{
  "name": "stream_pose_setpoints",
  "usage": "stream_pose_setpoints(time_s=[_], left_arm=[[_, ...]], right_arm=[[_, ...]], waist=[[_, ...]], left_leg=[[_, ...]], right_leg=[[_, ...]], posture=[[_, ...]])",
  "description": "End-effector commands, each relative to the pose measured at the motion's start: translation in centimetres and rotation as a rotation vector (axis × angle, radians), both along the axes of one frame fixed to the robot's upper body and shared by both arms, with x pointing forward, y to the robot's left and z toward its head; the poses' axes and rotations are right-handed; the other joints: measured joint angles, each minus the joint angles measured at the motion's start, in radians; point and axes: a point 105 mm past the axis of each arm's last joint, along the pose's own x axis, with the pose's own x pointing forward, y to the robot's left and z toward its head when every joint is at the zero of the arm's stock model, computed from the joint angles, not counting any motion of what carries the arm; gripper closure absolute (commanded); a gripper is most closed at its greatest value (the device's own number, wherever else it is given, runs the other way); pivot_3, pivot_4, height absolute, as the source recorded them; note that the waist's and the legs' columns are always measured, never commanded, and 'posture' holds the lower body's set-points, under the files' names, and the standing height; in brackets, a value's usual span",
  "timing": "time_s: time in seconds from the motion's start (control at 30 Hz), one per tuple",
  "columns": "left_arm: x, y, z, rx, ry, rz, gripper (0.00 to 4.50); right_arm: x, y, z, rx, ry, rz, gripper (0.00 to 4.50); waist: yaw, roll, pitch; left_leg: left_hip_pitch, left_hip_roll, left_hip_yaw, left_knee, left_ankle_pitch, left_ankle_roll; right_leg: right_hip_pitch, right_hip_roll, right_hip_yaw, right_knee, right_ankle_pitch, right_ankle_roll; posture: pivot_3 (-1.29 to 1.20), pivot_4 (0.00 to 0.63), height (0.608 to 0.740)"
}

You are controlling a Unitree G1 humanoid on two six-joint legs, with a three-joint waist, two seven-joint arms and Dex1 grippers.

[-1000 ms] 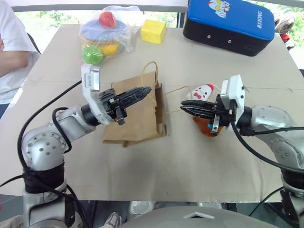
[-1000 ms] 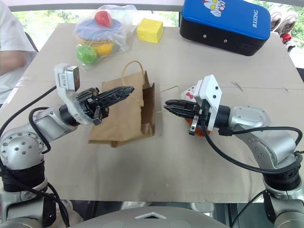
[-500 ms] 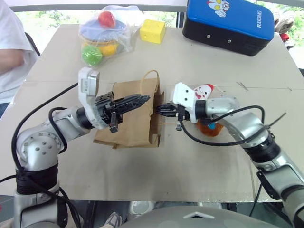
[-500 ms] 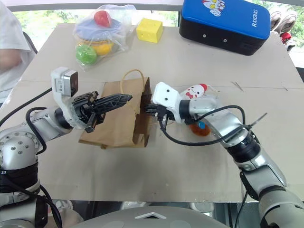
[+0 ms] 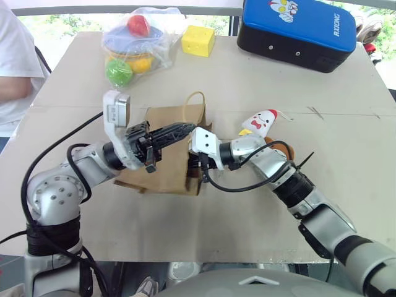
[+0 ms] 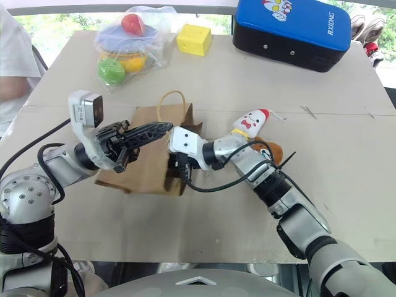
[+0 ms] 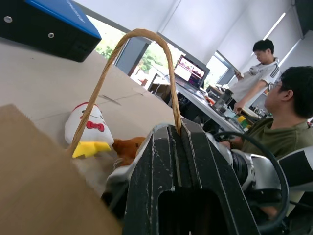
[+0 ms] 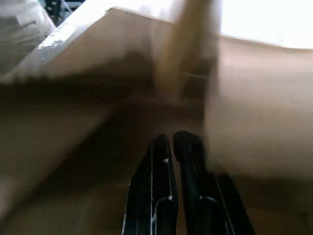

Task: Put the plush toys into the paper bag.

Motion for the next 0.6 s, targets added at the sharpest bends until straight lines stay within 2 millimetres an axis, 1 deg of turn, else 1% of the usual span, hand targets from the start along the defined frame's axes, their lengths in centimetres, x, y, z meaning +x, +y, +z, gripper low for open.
stream_pose_setpoints(time_s=[0.03, 0.1, 0.23, 0.37, 0.43, 0.5, 0.6], left_arm=[[-0.3, 0.2, 1.8, -0.023, -0.083, 0.010, 4.50], [-0.1, 0.5, 2.4, -0.042, -0.092, 0.031, 4.50], [0.1, 0.9, 3.0, -0.055, -0.102, 0.053, 4.50], [0.0, 0.7, 3.4, -0.066, -0.107, 0.058, 4.50], [0.0, 0.6, 4.0, -0.084, -0.120, 0.063, 4.50], [0.1, 0.5, 4.7, -0.102, -0.135, 0.074, 4.50], [0.9, 1.3, 7.2, -0.151, -0.188, 0.135, 4.50]], right_arm=[[0.0, 1.0, 0.0, 0.062, 0.056, 0.007, 4.42], [-0.3, 1.4, -0.8, 0.054, 0.067, 0.021, 4.42], [-0.4, 1.8, -1.6, 0.054, 0.089, 0.015, 4.42], [-0.4, 2.2, -2.5, 0.024, 0.071, 0.015, 4.42], [-0.3, 2.3, -3.1, -0.007, 0.057, 0.011, 4.42], [-0.2, 2.4, -3.6, -0.034, 0.050, 0.006, 4.42], [0.9, 2.1, -4.6, -0.093, 0.059, -0.075, 4.42]], waist=[[-0.001, 0.000, 0.000], [-0.001, 0.000, 0.000], [-0.002, 0.000, 0.000], [-0.002, 0.000, 0.000], [-0.003, 0.000, 0.000], [-0.005, 0.000, 0.000], [-0.009, 0.000, 0.000]], left_leg=[[0.000, 0.000, 0.000, 0.000, 0.000, 0.000], [0.000, 0.000, 0.000, 0.000, 0.000, 0.000], [0.000, 0.000, -0.001, 0.000, 0.000, 0.000], [0.000, 0.000, -0.001, 0.000, 0.000, 0.000], [0.001, 0.000, -0.001, 0.000, 0.000, 0.000], [0.001, 0.000, -0.002, 0.000, 0.000, 0.000], [0.001, 0.000, -0.005, 0.000, 0.000, -0.001]], right_leg=[[0.000, 0.000, 0.000, 0.000, 0.000, 0.000], [0.000, 0.000, 0.000, 0.000, 0.000, 0.000], [0.000, 0.000, 0.000, 0.000, 0.000, 0.000], [0.000, 0.000, 0.000, 0.000, 0.000, 0.000], [0.000, 0.000, 0.000, 0.001, 0.000, 0.000], [0.000, 0.000, 0.000, 0.001, 0.000, 0.000], [0.000, 0.001, 0.000, 0.001, 0.000, 0.000]], posture=[[0.00, 0.150, 0.740], [0.00, 0.150, 0.740], [0.00, 0.150, 0.740], [0.00, 0.150, 0.740], [0.00, 0.150, 0.740], [0.00, 0.150, 0.740], [0.00, 0.150, 0.740]])
